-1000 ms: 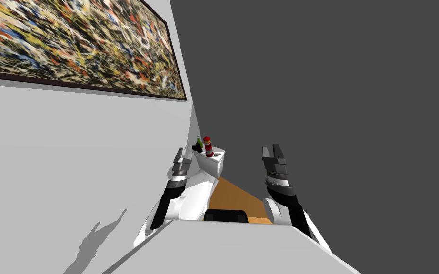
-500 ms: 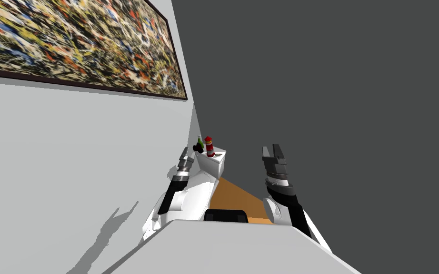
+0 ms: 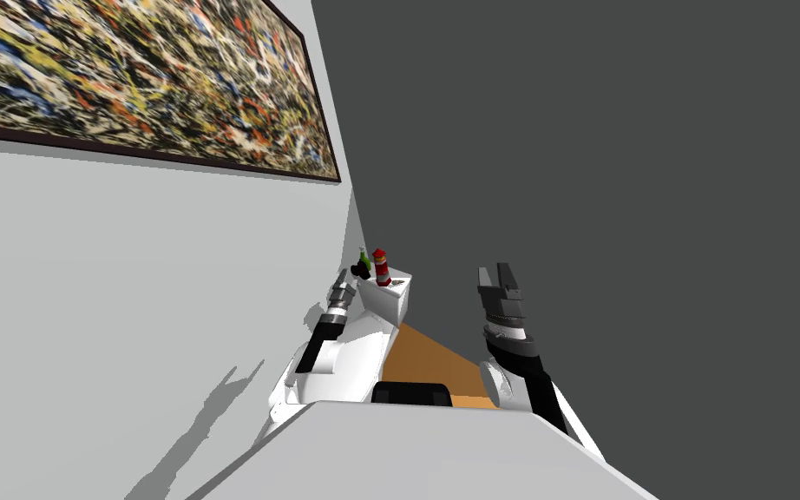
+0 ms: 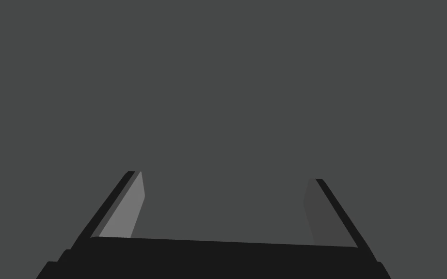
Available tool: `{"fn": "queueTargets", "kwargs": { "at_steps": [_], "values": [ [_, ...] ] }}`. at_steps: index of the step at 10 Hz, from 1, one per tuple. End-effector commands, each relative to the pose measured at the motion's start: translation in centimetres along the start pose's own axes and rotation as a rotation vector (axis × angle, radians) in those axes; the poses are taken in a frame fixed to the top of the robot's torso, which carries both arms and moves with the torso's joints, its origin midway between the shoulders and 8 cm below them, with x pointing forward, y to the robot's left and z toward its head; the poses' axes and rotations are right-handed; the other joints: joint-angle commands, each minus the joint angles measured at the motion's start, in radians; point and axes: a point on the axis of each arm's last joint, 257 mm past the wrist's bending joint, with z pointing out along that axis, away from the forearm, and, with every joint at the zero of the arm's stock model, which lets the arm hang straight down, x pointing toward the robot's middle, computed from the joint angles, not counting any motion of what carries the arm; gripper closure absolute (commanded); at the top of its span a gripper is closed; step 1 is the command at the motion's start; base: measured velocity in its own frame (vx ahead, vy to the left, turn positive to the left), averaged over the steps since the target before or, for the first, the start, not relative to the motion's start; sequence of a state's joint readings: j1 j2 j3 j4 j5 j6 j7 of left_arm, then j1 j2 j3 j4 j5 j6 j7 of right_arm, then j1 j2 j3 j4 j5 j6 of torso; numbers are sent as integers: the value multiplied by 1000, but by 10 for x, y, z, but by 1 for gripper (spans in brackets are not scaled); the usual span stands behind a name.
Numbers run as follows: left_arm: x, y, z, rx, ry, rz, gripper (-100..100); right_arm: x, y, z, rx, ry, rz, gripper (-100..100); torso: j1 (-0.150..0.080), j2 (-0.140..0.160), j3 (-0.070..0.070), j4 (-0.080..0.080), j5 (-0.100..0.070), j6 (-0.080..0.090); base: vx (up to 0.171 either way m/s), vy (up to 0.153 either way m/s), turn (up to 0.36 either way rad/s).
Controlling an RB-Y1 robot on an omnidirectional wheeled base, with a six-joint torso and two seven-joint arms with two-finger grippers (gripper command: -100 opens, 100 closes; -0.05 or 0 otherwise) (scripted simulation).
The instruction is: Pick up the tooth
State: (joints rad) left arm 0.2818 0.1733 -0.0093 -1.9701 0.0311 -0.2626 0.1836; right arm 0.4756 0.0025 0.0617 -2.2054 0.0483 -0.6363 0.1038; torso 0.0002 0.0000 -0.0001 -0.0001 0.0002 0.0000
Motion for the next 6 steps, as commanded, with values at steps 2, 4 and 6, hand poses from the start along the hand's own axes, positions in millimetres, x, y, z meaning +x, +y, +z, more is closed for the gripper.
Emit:
{"fn": "queueTargets", "kwargs": {
  "at_steps": [2, 4, 6],
  "values": [
    [2, 3, 2, -10, -1, 0, -100, 0, 0, 0, 0, 0, 0, 0, 0, 0, 0, 0, 0, 0, 0, 0, 0],
    [2, 3, 2, -10, -1, 0, -100, 0, 0, 0, 0, 0, 0, 0, -1, 0, 0, 0, 0, 0, 4, -4, 14],
    [2, 3, 2, -10, -1, 0, -100, 0, 0, 0, 0, 0, 0, 0, 0, 0, 0, 0, 0, 0, 0, 0, 0]
  ]
}}
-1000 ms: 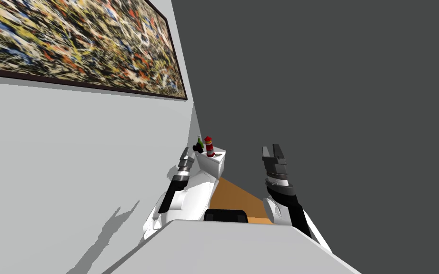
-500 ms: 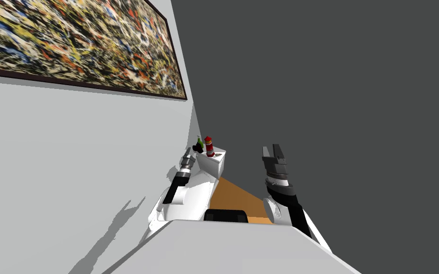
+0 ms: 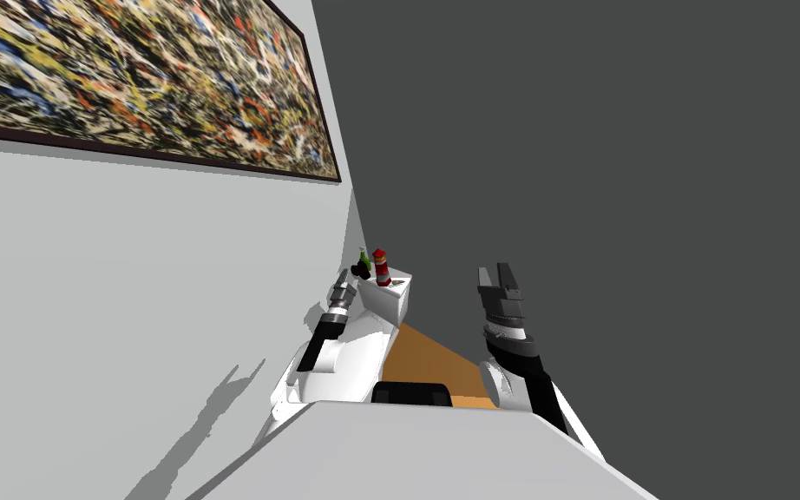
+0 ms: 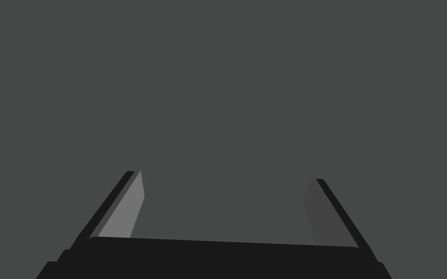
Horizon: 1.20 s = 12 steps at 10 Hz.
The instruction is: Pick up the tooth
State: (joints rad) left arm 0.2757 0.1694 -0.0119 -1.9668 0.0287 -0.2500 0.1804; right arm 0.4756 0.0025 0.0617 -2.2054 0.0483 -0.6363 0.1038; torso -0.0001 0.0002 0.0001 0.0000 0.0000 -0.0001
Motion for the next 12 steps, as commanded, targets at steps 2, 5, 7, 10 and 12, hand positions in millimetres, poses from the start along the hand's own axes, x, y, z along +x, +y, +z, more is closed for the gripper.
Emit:
{"fn": "queueTargets", "kwargs": {
  "at_steps": [2, 5, 7, 10, 12],
  "values": [
    [0, 0, 0, 0, 0, 0, -100, 0, 0, 0, 0, 0, 0, 0, 0, 0, 0, 0, 0, 0, 0, 0, 0],
    [0, 12, 8, -62, -3, 13, -100, 0, 0, 0, 0, 0, 0, 0, -1, 0, 0, 0, 0, 0, 4, -8, -55],
    [0, 17, 10, -87, -5, 18, -100, 0, 0, 0, 0, 0, 0, 0, -1, -1, 0, 0, 0, 0, 4, -9, -40],
    [0, 28, 16, -146, -10, 31, -100, 0, 0, 0, 0, 0, 0, 0, -1, -1, 0, 0, 0, 0, 5, -9, -52],
    [0, 35, 19, -180, -14, 37, -100, 0, 0, 0, 0, 0, 0, 0, -1, -1, 0, 0, 0, 0, 5, -9, -45]
  ]
}}
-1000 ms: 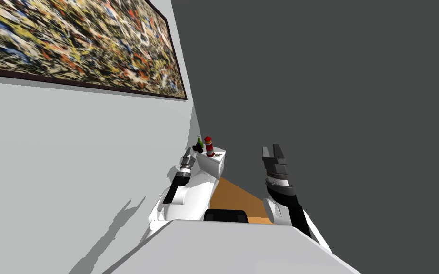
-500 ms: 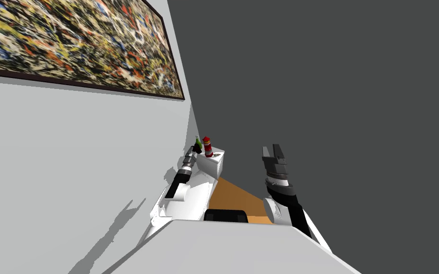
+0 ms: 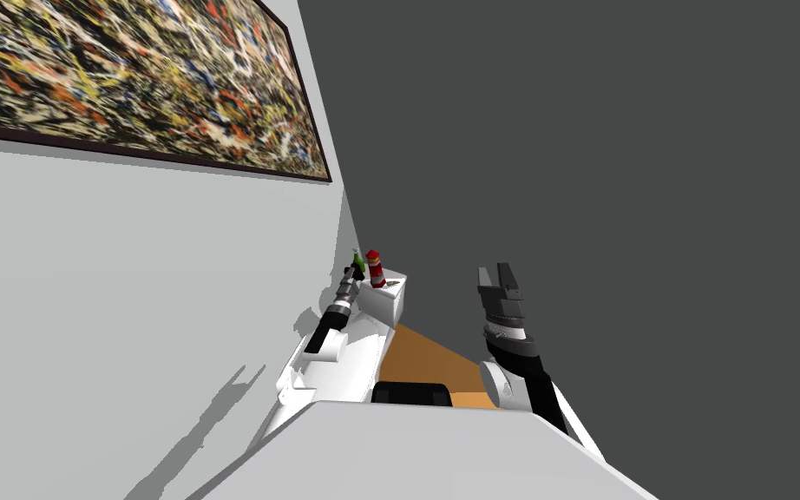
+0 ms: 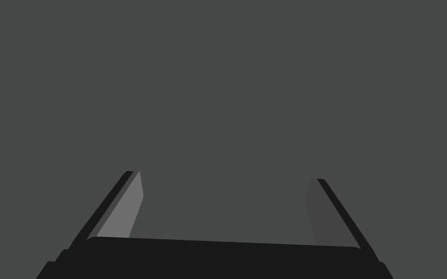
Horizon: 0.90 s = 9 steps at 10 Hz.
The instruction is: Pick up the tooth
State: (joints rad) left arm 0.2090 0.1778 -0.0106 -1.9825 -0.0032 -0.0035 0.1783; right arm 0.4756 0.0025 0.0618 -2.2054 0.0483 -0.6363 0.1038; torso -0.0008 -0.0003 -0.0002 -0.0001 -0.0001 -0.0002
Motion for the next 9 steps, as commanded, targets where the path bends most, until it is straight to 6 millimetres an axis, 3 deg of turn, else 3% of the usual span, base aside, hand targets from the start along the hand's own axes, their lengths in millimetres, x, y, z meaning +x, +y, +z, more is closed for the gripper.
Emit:
{"fn": "queueTargets", "kwargs": {
  "at_steps": [1, 9],
  "values": [
    [0, 4, 4, -31, -3, 7, -100, 0, 0, 0, 0, 0, 0, 0, 0, 0, 0, 0, 0, 0, 7, -11, -51],
    [-3, 30, 18, -183, -24, 22, -100, 0, 0, 0, 0, 0, 0, 0, 0, 0, 0, 0, 0, 0, 11, -10, -44]
  ]
}}
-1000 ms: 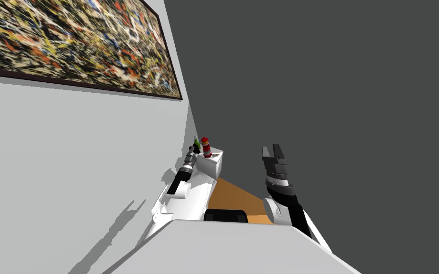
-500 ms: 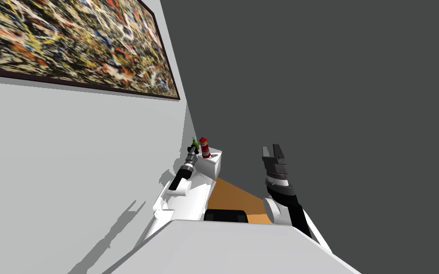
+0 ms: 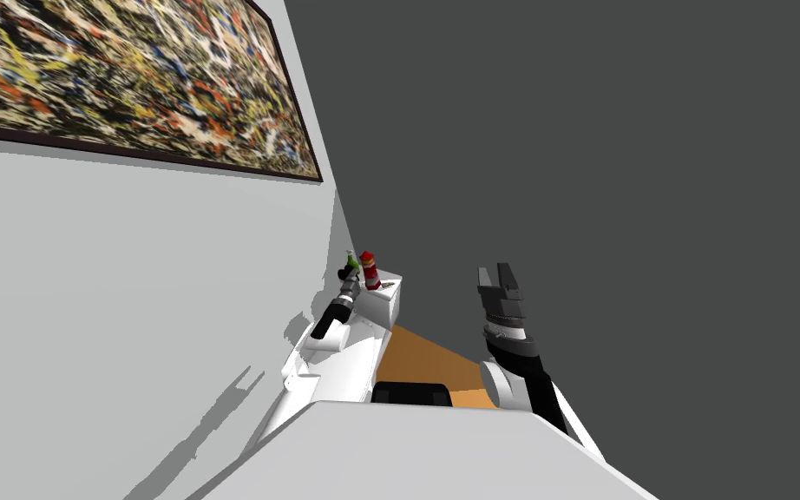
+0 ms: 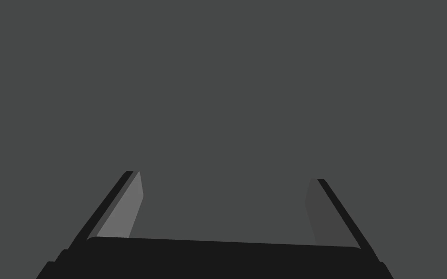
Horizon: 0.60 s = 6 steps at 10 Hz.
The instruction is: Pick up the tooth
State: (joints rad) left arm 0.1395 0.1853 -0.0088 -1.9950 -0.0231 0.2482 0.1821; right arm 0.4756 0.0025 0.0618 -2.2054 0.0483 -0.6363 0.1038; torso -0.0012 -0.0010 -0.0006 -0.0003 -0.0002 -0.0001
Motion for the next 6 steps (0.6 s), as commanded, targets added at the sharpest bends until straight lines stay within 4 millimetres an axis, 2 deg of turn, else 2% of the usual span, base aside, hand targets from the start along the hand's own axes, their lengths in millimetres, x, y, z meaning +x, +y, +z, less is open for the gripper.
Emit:
{"fn": "queueTargets", "kwargs": {
  "at_steps": [1, 5, 6],
  "values": [
    [-2, 9, 2, -43, -7, 1, -100, 0, 0, 0, 0, 0, 0, 0, 0, 0, 0, 0, 0, 0, 13, -11, -36],
    [-4, 18, 9, -109, -17, 3, -100, 0, 0, 0, 0, 0, 0, 0, 0, 0, 0, 0, 0, 0, 13, -10, -34],
    [-5, 26, 8, -138, -23, 4, -100, 0, 0, 0, 0, 0, 0, 0, 0, 0, 0, 0, 0, 0, 16, -12, -25]
  ]
}}
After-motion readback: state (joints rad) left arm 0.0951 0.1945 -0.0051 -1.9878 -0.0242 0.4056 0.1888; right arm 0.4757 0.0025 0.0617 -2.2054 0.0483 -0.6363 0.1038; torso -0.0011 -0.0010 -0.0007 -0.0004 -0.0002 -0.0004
